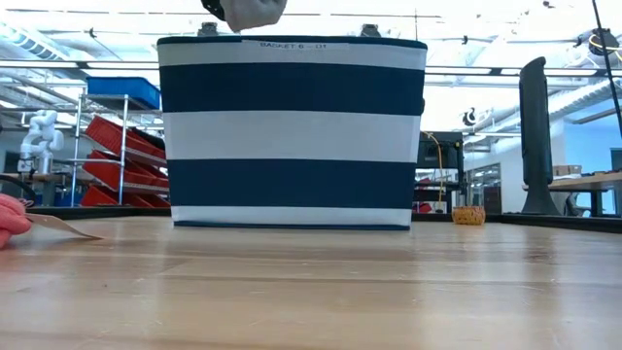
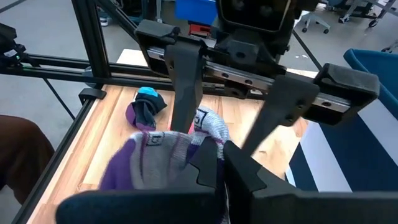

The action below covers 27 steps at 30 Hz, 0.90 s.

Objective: Sort clothes
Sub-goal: Put the light gray sock into the blue bin

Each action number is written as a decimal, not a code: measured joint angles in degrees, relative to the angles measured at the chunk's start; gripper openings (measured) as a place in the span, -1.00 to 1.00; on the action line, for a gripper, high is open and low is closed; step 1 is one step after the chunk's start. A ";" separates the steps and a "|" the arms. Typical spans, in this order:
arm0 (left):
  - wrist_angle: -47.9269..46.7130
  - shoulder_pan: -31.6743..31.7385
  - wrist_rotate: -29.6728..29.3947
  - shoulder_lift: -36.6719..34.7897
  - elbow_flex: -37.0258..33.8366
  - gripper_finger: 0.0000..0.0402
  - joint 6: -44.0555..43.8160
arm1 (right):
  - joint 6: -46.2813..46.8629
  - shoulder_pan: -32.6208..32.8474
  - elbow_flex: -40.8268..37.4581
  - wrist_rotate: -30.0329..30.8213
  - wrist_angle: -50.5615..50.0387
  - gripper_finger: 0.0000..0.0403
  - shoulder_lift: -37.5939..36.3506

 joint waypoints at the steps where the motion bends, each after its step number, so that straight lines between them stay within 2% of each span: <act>1: 0.20 -0.12 0.00 0.00 0.00 0.04 0.00 | 0.02 0.00 0.00 0.00 0.00 -1.00 0.00; 4: 0.76 -0.23 -0.02 0.00 0.01 -0.28 0.01 | 0.02 0.00 0.00 0.00 0.04 -1.00 0.00; 8: 0.90 -0.23 -1.13 0.00 0.00 -0.82 0.16 | 0.00 0.00 0.02 0.00 0.04 -1.00 0.00; 9: 0.92 -0.23 -1.19 0.00 0.00 -0.88 0.22 | 0.02 0.00 0.01 0.00 0.03 -1.00 0.00; 14: 0.99 -0.21 -1.66 0.00 0.02 -0.89 0.25 | -2.07 0.53 0.02 0.06 -0.94 -0.82 0.00; 20: 0.99 -0.21 -2.02 -0.01 0.02 -0.89 0.17 | -4.26 1.87 0.02 2.33 -3.73 -0.30 -0.51; 24: 0.96 -0.19 -3.91 -0.65 0.01 -0.89 0.26 | -0.68 2.05 0.02 3.08 -9.75 -0.03 -3.88; 27: 0.64 -0.19 -6.14 -2.14 0.04 -0.89 1.96 | 4.99 2.25 0.02 3.13 -14.27 0.07 -7.05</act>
